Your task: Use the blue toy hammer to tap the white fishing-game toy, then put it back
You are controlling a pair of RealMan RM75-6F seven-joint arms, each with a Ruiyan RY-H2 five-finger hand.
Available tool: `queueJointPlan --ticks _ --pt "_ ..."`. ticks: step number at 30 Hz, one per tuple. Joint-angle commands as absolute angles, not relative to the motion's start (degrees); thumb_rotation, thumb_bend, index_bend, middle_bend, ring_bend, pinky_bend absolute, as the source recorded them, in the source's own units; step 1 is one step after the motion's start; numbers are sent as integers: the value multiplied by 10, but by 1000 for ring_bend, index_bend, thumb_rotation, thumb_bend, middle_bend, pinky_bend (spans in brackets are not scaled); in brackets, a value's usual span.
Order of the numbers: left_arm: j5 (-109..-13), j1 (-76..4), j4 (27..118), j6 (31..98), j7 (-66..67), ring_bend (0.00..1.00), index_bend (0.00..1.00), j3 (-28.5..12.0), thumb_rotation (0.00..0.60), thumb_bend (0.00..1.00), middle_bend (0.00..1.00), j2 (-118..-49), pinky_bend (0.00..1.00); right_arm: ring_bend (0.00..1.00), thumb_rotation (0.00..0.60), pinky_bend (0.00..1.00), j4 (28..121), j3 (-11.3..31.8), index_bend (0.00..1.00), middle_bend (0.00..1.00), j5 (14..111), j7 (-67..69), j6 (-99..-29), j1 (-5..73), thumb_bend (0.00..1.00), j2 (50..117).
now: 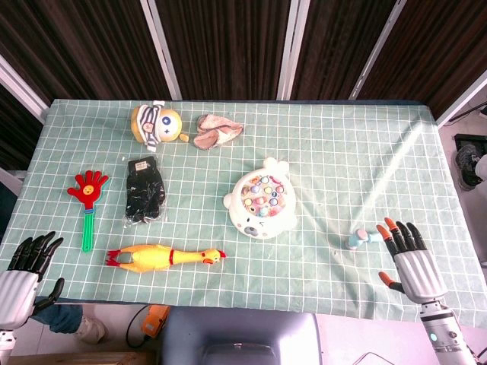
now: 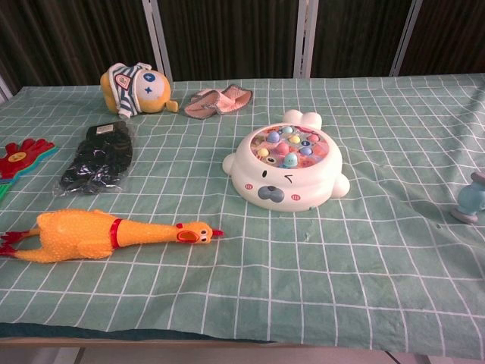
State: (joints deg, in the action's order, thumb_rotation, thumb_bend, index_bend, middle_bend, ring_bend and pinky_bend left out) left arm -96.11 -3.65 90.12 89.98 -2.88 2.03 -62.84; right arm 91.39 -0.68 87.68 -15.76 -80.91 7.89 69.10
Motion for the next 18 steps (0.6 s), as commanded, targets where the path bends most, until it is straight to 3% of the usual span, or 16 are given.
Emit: queueJointPlan --ticks 1,6,9,18 --pt "-963 -36 901 902 -28 0 0 20 600 425 0 -629 17 0 600 0 914 -3 0 0 871 -155 -802 81 353 690" --pt "-961 -37 901 903 -33 0 0 19 600 426 0 -628 17 0 600 0 898 10 6 0 854 -134 -781 93 353 691" --pt "-962 -37 900 901 -33 0 0 19 600 425 0 -629 17 0 600 0 867 24 58 0 840 -88 -741 117 347 692" --pt "-964 -37 901 899 -25 0 0 23 600 424 0 -630 17 0 600 0 718 45 375 0 824 4 -636 186 363 724"
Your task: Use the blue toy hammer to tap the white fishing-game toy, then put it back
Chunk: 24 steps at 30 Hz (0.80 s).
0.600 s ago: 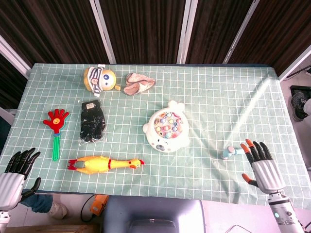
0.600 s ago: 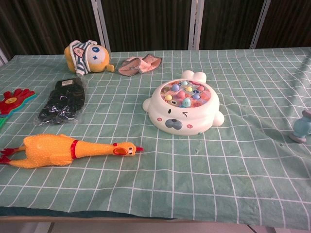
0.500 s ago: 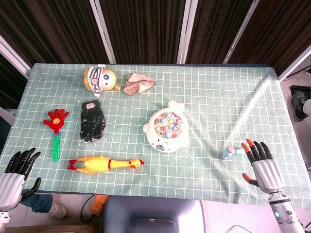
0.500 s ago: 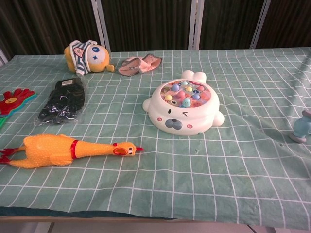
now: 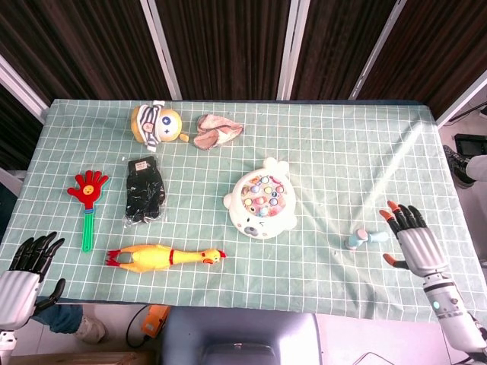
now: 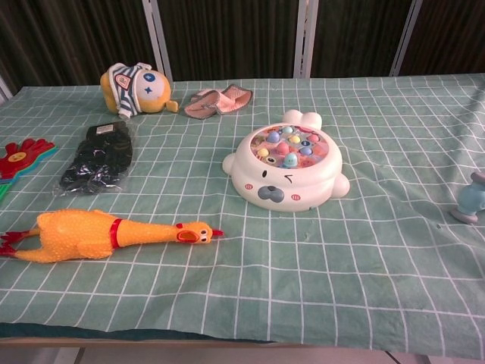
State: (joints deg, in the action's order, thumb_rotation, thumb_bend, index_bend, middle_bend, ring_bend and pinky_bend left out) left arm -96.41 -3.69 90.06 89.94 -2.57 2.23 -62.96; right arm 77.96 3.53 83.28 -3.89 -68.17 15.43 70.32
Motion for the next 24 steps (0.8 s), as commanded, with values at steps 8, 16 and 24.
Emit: queueJointPlan --ticks 8,16,24 --pt "-968 -40 901 895 -20 0 0 24 600 426 0 -633 18 0 600 0 628 25 510 0 860 91 -589 225 496 761" --pt "-970 -37 897 904 -24 0 0 23 600 427 0 -634 18 0 600 0 608 5 577 0 884 147 -578 239 554 768" --pt "-973 -36 895 906 -21 0 0 24 600 460 0 -636 17 0 600 0 596 -4 575 0 885 147 -566 248 554 777"
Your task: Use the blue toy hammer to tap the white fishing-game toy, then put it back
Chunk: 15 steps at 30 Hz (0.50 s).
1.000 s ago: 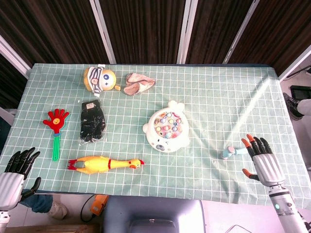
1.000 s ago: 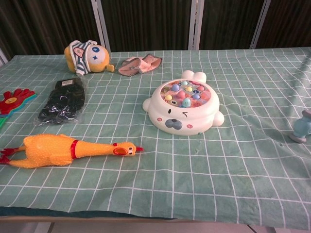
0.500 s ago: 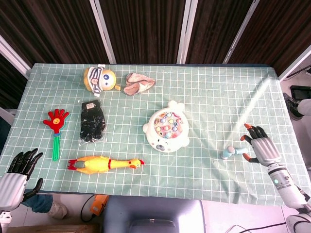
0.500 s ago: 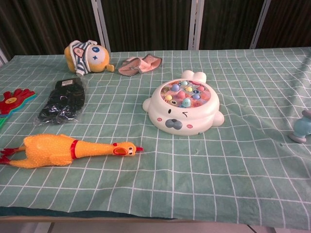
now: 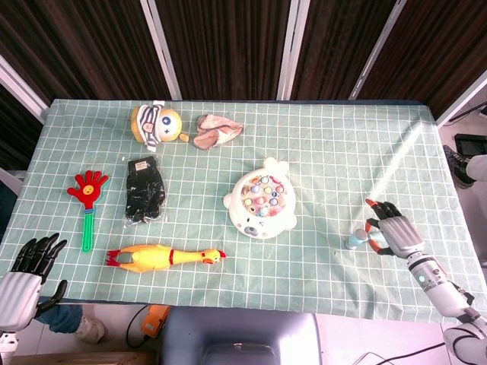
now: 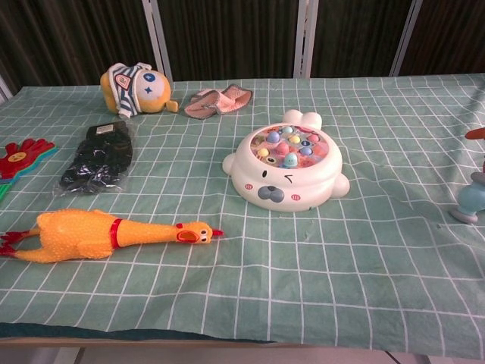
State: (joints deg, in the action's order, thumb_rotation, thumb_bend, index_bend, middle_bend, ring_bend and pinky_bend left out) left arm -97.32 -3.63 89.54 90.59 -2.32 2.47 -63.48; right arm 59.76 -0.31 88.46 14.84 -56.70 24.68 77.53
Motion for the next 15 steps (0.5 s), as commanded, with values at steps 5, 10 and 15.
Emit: queueJointPlan --ticks 5,10,15 --pt "-973 -36 896 907 -20 0 0 24 600 487 0 -636 17 0 600 0 593 -5 574 0 880 140 -560 252 554 781" --pt "-972 -36 896 907 -21 0 0 24 600 484 0 -635 17 0 600 0 591 -7 575 0 876 135 -557 253 553 784" --pt "-973 -36 896 907 -22 0 0 25 600 486 0 -635 17 0 600 0 591 -7 584 0 871 128 -557 253 554 788"
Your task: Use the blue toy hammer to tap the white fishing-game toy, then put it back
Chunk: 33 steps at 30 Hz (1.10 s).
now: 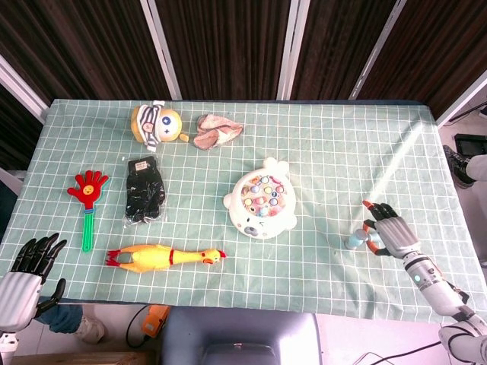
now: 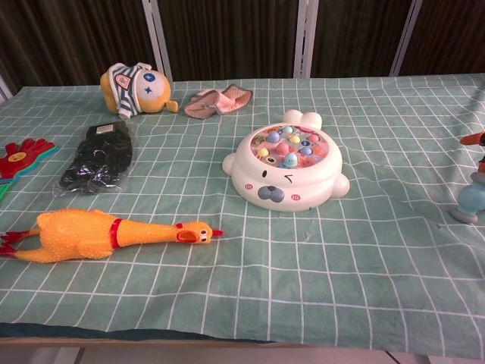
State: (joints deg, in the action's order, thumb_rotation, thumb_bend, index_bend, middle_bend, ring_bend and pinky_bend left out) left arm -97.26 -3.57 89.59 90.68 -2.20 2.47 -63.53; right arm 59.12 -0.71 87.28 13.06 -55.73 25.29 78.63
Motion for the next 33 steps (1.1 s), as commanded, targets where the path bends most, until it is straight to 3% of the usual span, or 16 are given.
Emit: queueJointPlan --ticks 1,33 --pt "-973 -36 896 907 -22 0 0 25 600 486 0 -635 18 0 600 0 592 -7 586 0 870 126 -557 253 554 788" --pt "-973 -35 896 908 -29 0 0 26 600 474 0 -633 17 0 600 0 608 -11 600 0 855 109 -544 260 564 791"
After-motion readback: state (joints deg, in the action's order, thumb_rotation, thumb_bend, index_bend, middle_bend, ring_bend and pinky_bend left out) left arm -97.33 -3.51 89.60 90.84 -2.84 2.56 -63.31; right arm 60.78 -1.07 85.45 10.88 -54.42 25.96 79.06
